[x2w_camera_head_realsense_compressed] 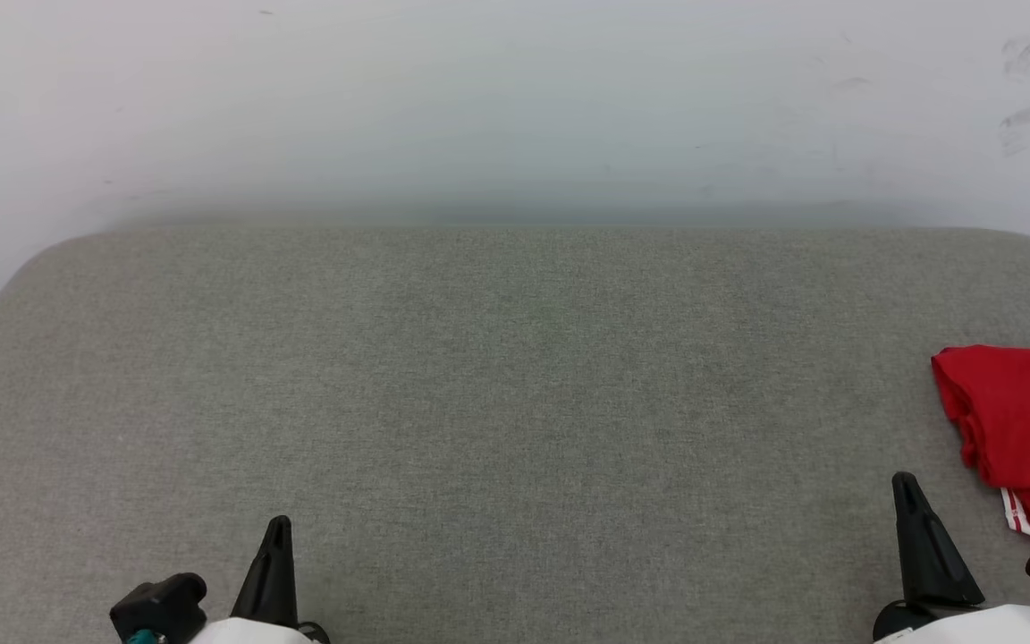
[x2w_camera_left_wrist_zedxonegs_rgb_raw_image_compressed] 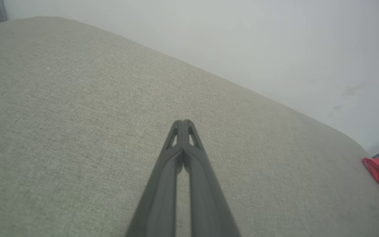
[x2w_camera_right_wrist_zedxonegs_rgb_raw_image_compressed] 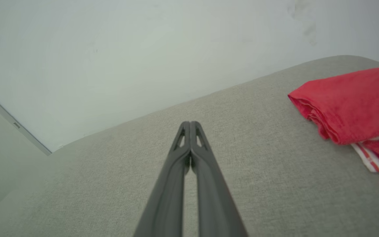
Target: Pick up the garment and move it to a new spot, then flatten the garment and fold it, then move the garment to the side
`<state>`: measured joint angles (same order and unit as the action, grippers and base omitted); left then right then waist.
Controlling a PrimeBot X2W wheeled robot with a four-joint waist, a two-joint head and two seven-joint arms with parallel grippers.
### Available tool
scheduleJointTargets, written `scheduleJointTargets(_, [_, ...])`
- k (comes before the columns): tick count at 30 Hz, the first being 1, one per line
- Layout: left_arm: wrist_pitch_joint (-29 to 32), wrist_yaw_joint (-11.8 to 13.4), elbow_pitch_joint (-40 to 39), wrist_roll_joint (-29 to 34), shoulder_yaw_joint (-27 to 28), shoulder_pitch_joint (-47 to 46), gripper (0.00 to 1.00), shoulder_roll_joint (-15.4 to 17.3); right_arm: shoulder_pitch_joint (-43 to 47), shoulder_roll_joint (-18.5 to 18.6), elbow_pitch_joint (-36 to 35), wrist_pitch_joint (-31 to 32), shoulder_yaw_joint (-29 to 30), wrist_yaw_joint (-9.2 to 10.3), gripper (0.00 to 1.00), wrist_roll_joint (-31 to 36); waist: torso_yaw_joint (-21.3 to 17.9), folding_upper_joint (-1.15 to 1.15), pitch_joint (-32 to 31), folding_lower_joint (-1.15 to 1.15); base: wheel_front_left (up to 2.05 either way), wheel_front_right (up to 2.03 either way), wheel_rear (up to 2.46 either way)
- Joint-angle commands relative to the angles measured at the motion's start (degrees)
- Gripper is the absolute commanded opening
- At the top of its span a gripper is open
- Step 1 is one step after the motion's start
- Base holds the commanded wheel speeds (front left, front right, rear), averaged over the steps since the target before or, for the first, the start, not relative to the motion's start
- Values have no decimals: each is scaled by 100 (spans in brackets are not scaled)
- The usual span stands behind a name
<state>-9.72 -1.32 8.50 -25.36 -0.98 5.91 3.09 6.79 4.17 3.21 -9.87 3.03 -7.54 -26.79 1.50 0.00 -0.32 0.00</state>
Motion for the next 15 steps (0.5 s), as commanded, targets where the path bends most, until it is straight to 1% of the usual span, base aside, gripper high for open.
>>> scheduleJointTargets(1, [29, -28, -65, -192, 48, -167, 0, 14, -166, 55, -40, 43, 1, 2, 0, -203, -1, 0, 0, 0, 0, 0, 0])
scheduleJointTargets(15, [343, -147, 54, -1490, 182, -387, 0, 14, -403, 74, 174, 302, 0, 2, 0, -1523, -21, 0, 7, 0, 0, 0, 0])
